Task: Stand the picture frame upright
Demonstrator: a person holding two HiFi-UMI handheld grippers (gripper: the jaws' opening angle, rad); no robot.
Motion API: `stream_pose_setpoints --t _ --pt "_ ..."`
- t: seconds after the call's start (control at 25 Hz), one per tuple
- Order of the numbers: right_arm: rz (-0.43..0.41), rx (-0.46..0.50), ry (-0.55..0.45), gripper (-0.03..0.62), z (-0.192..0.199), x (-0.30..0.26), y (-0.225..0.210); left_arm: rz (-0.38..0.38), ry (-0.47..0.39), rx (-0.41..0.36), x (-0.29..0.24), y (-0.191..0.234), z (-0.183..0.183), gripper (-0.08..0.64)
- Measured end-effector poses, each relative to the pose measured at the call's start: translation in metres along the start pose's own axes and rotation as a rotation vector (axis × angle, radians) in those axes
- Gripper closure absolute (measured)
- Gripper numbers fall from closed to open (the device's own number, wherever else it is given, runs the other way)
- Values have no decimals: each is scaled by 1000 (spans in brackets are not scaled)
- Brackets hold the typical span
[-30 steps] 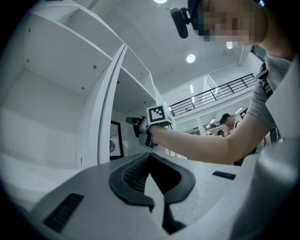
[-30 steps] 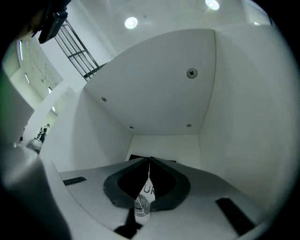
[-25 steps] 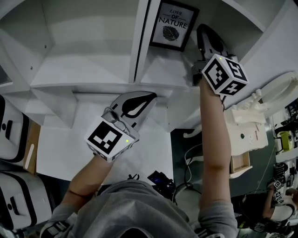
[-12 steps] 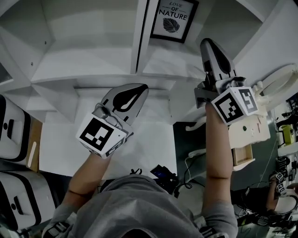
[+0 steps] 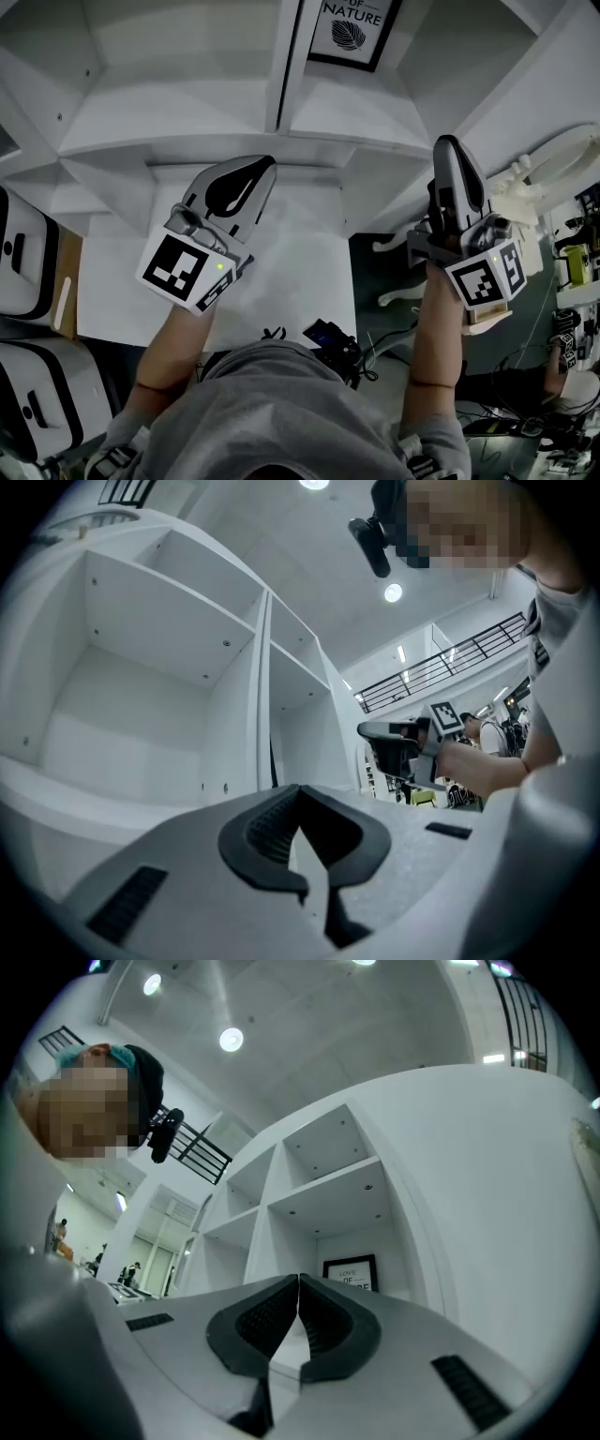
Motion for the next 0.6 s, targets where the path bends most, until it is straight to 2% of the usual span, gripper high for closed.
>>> stream_pose_setpoints --t 0.32,0.6 --pt "21 173 69 563 22 35 14 -22 10 16 10 -10 21 553" --pt "62 201 72 563 43 61 29 -60 4 7 17 -18 34 552"
Point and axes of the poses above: the fingertips, and each gripper's own axes: x backward along the fingers, y to its left, z out of its underside, the point moved 9 cm from there along x, backward along the fingers, and after that the axes turned 2 degrees about y, right-handed, at the moved point
